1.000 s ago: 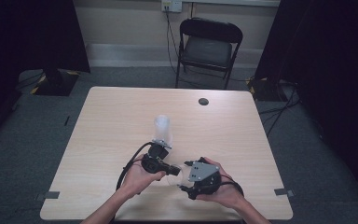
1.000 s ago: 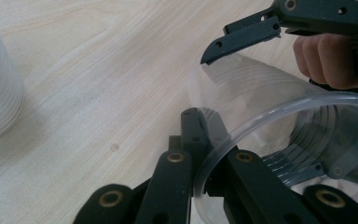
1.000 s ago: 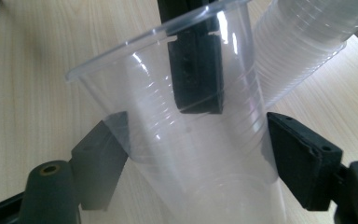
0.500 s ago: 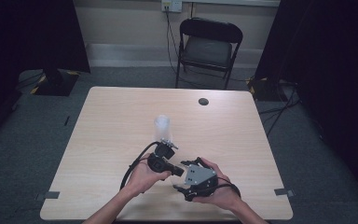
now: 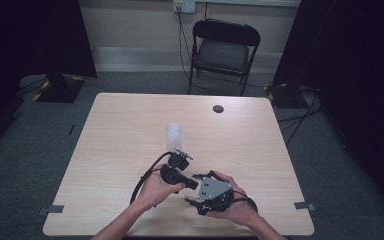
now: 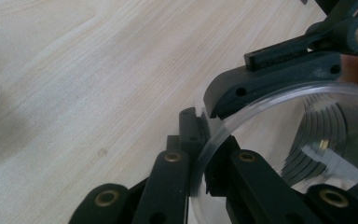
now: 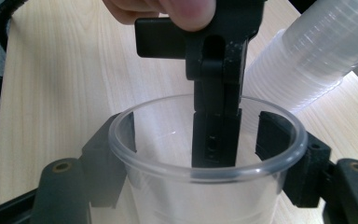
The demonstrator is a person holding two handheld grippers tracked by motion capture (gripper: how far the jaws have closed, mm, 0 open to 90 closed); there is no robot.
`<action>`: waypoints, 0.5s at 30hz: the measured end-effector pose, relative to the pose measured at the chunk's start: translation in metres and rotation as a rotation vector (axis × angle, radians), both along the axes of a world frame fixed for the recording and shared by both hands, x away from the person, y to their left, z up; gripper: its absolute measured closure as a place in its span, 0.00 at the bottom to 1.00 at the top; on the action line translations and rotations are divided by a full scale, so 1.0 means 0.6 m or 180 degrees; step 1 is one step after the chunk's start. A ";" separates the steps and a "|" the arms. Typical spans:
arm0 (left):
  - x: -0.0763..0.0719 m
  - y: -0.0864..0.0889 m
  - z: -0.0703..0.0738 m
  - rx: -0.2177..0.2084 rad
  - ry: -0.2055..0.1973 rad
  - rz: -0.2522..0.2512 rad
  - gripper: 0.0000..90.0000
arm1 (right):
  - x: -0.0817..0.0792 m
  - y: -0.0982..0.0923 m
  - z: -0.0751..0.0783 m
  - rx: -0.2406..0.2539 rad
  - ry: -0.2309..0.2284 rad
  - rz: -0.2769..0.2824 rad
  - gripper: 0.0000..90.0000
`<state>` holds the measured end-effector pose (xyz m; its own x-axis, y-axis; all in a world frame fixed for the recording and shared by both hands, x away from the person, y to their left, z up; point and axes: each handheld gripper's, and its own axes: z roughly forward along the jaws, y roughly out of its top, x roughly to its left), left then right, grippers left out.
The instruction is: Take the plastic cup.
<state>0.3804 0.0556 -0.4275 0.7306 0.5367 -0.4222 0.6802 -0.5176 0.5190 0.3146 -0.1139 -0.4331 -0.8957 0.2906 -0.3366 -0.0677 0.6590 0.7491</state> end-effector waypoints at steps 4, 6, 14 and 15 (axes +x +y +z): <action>-0.004 -0.001 0.002 -0.0016 -0.0137 0.0020 0.96 | 0.002 -0.002 0.002 0.0030 0.0015 -0.0010 0.33; -0.007 -0.002 0.003 -0.0007 -0.0196 0.0021 0.96 | 0.002 -0.004 0.003 0.0059 0.0028 -0.0020 0.33; -0.011 0.000 0.002 -0.0047 -0.0340 0.0094 0.84 | 0.003 -0.010 0.008 0.0150 0.0073 -0.0064 0.33; -0.010 0.001 0.002 -0.0047 -0.0345 0.0100 0.84 | 0.004 -0.011 0.008 0.0149 0.0069 -0.0074 0.33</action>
